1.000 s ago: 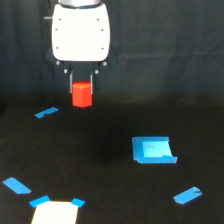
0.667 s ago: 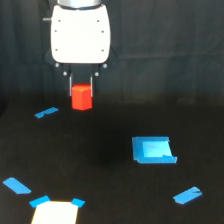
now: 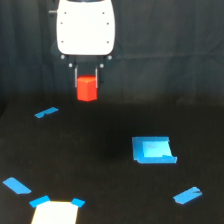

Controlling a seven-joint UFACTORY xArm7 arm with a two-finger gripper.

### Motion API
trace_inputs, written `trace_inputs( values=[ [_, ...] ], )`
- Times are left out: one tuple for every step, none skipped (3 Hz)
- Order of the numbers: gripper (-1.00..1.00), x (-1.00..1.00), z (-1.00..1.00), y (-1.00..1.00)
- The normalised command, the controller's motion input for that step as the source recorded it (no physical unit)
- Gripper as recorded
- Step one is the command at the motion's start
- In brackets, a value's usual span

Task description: Pick up the red object from the table

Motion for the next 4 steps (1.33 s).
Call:
trace_inputs(
  values=[
    [-1.0,0.34,0.45,0.33],
    [-1.0,-0.33,0.22,0.05],
    [-0.91,-0.24,0.05,-0.54],
    [-1.0,-0.62,0.94,-0.51]
  ],
)
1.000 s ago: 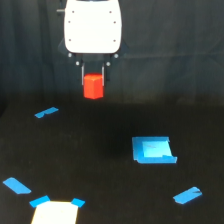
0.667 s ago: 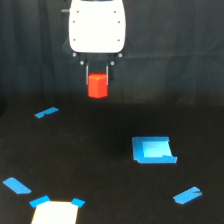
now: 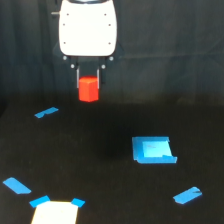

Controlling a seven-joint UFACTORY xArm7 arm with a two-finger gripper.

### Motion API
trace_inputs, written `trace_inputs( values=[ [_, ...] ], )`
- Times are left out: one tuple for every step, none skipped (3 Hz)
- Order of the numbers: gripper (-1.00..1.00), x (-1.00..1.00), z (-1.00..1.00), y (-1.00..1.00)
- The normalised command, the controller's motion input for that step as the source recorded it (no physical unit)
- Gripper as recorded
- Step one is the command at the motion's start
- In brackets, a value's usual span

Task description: Pick up the red object from the table

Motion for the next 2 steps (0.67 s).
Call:
trace_inputs(
  values=[
    [-1.0,-0.55,0.43,-0.85],
    [-1.0,0.3,0.3,0.09]
  ],
)
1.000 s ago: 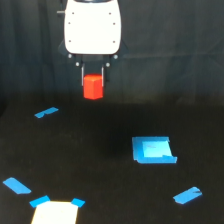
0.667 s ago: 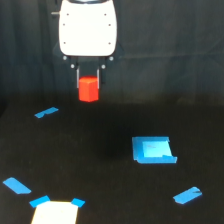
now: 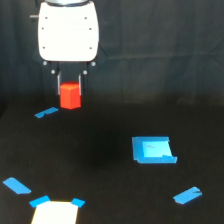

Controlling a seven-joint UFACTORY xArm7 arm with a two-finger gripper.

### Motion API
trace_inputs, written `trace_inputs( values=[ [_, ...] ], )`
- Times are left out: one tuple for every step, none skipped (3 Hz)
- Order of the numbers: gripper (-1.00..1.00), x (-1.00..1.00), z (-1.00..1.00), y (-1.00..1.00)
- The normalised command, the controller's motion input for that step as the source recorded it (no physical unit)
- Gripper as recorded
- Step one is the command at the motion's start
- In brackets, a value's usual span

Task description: Pick up the red object from the table

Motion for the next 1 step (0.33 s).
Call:
trace_inputs(
  values=[
    [-0.93,0.25,0.16,0.46]
  ],
)
